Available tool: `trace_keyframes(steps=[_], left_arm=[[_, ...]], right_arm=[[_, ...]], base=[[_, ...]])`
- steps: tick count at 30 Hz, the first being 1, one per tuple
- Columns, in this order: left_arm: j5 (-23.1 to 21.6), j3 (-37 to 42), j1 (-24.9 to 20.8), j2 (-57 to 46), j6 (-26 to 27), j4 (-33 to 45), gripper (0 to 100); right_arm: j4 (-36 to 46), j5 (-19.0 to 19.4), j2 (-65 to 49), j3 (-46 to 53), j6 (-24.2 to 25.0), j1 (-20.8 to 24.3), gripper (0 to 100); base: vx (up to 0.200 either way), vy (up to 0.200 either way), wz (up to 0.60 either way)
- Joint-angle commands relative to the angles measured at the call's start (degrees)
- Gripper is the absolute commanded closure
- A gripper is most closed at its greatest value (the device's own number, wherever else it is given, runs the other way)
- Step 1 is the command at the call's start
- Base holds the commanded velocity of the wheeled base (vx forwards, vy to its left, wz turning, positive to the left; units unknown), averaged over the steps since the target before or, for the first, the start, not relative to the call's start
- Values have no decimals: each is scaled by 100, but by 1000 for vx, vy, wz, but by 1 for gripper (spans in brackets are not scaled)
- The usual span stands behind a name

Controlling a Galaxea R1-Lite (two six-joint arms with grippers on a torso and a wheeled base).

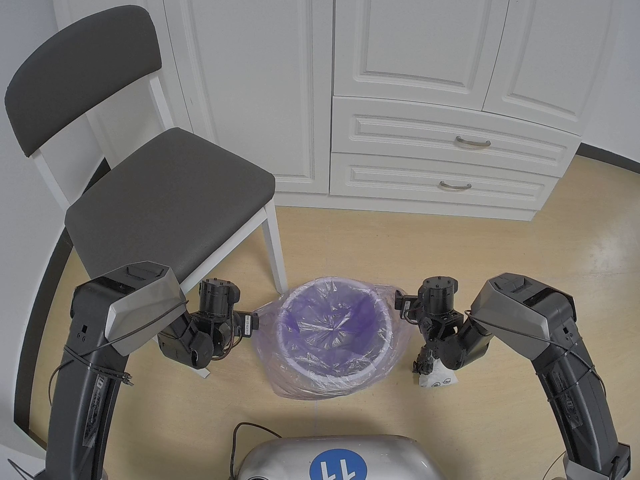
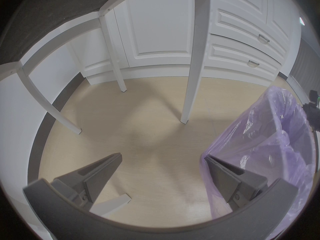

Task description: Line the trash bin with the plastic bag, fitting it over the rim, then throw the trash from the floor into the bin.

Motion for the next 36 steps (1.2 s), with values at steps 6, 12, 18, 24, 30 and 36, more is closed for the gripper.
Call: trace_keyframes(steps=[6, 12, 18, 24, 30, 36], left_arm=[[8, 55, -1, -83, 7, -73, 0], [-18, 99, -10, -153, -19, -442, 0], [-27, 195, -80, -171, -10, -547, 0], [-581, 714, -89, -391, 7, -829, 0], [-598, 846, -159, -364, -1, -925, 0], [-589, 863, -195, -338, -1, -925, 0]], right_arm=[[88, 1, -377, 313, 1, 3, 0], [53, 168, -1080, 876, -8, 38, 0], [62, 510, -1564, 1324, -157, -102, 0], [194, 642, -1230, 1069, -333, -243, 0], [879, 1099, -1168, 929, -429, -331, 0], [1451, 1706, -1080, 735, -306, -375, 0]], base=[[0, 0, 0], [0, 0, 0], [0, 0, 0], [0, 0, 0], [0, 0, 0], [0, 0, 0]])
